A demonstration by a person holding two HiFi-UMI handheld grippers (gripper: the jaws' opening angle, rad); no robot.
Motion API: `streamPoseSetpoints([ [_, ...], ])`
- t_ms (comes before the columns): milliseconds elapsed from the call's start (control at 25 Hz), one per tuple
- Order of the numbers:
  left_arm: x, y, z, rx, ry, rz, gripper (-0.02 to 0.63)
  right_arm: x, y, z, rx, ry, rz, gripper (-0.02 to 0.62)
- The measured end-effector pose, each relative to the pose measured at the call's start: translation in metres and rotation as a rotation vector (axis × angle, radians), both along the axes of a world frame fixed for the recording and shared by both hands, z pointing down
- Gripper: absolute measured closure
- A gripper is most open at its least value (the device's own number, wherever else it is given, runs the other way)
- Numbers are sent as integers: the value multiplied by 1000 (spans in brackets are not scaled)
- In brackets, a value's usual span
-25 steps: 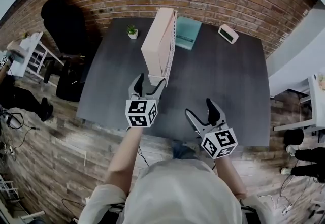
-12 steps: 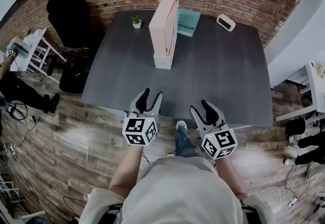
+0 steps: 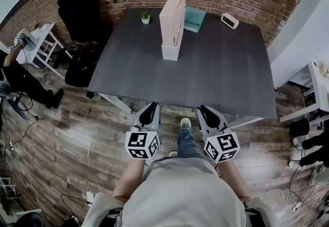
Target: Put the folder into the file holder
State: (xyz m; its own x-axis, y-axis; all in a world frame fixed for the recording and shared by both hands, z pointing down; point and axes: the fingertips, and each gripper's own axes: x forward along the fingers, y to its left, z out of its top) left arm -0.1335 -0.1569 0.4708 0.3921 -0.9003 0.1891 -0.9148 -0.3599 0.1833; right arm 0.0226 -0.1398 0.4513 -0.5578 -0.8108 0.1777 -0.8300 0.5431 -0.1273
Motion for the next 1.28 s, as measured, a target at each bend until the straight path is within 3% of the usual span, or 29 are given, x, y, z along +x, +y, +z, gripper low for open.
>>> streamPoseSetpoints([
  [280, -11, 39, -8, 31, 11, -12, 592, -5, 30, -2, 36, 16, 4, 592],
  [1280, 3, 47, -16, 40, 10, 46, 595, 4, 37, -4, 44, 49, 34, 594],
])
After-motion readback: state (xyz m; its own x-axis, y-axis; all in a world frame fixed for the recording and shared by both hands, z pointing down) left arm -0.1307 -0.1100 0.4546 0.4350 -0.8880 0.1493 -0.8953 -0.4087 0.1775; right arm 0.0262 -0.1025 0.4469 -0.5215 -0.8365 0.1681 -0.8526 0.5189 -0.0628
